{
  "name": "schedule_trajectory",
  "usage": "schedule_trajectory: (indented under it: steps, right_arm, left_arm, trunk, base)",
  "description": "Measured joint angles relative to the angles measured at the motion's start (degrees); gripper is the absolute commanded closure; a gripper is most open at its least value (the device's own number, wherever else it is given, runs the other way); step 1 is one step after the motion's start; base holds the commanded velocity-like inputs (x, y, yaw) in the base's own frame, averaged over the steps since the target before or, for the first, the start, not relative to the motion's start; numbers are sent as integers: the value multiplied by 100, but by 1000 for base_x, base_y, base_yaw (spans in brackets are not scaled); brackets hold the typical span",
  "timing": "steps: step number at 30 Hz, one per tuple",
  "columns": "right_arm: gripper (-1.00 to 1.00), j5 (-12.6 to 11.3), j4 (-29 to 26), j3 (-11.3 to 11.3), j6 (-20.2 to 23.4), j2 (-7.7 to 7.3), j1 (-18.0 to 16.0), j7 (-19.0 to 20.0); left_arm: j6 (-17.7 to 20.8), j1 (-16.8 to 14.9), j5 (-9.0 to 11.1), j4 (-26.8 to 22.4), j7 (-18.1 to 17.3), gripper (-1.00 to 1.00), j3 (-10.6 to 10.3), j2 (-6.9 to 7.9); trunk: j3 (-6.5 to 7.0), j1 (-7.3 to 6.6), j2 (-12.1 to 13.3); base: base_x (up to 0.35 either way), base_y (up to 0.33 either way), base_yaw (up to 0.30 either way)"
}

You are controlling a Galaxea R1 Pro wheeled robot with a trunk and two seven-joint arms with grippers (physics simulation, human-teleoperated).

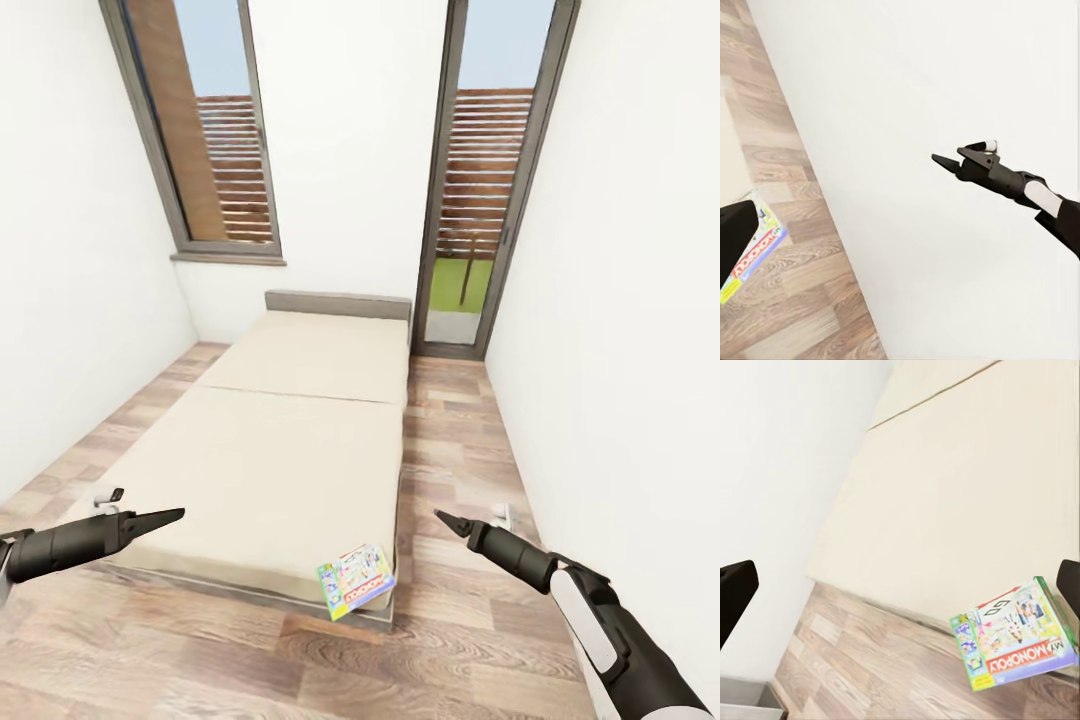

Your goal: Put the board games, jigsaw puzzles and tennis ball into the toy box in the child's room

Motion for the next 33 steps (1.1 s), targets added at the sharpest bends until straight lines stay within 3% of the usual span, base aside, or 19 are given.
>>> schedule_trajectory:
  steps: [9, 23, 33]
  right_arm:
    - [-100, -1, 15, -1, -3, 0, 0, 1]
    - [-100, -3, 17, 0, -3, 0, 0, -7]
    - [-100, -9, 10, 8, -1, 3, -2, -3]
  left_arm:
    - [0, 0, -2, -2, 0, -100, 0, 1]
    - [0, 0, -3, -3, 0, -100, 0, -5]
    - [0, 2, 1, -2, 1, -100, 1, -1]
  trunk:
    - [21, 0, 0]
    - [48, 0, 0]
    - [49, 0, 0]
  base:
    - [0, 122, -278]
    - [0, 240, -268]
    - [0, 47, -80]
